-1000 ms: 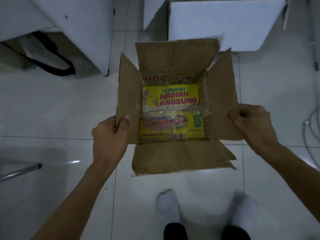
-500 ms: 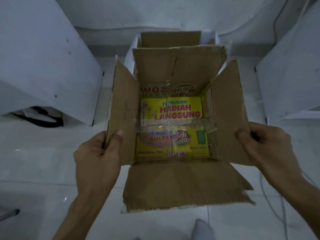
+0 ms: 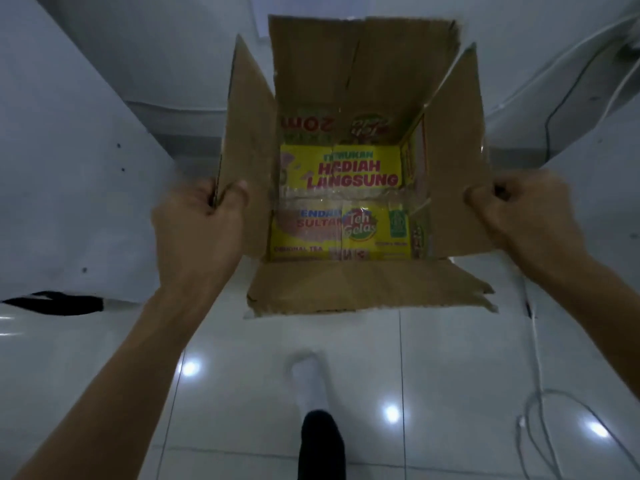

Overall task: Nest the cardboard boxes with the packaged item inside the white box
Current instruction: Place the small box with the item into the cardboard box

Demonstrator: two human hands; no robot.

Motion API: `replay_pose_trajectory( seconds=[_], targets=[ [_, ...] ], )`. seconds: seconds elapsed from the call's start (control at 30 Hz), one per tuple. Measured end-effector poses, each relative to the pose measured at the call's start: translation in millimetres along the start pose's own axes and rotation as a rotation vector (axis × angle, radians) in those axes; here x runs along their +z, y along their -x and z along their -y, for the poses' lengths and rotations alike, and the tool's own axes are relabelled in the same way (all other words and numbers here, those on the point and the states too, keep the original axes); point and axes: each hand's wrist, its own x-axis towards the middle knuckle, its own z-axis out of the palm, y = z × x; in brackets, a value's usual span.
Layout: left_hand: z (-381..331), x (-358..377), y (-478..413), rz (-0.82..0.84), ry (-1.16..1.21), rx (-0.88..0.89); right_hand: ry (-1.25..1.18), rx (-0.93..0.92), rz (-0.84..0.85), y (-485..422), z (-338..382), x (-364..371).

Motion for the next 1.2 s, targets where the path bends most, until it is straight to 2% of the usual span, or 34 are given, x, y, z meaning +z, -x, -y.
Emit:
replay_pose_trajectory(
  seconds=[0.27, 0.63, 0.7, 0.8, 0.9, 0.97, 1.07, 1.13, 1.2],
  targets=[
    [58.1, 66.0, -83.8, 0.077, -0.069, -0.046, 0.068, -0.016, 0.094, -78.5, -29.8, 82.6],
    [139.7, 146.3, -114.4, 0.226, -0.185, -0.11, 0.064, 0.269, 0.182, -115.4, -106.3, 171.4],
    [151.2, 159.1, -120.6, 0.266, -0.289, -0.104, 0.118, 0.274, 0.224, -121.9, -118.1, 181.2],
    [160.0, 178.1, -123.5, 0.248, -0.641, 0.018, 0.214, 0.275, 0.261, -124.2, -129.3, 190.3],
    [157.8, 191.9, -115.1, 0.209, -0.813, 0.153, 0.347, 0.121, 0.26, -121.9, -131.0, 194.2],
    [153.1, 203.7, -108.0, 0.31, -0.845, 0.236, 0.363, 0.005, 0.349, -120.0, -127.5, 201.6],
    [160.7, 228.1, -99.3, 0.657, -0.916, 0.276, 0.381, -0.204, 0.678, -116.5, -129.3, 222.8],
    [175.0, 234.8, -100.9, 0.834, -1.075, 0.196, 0.445, -0.258, 0.862, -122.1, -141.2, 231.5],
    [190.5, 230.6, -106.2, 0.93, -1.258, -0.012, 0.491, -0.125, 0.934, -133.7, -158.2, 235.4]
  ],
)
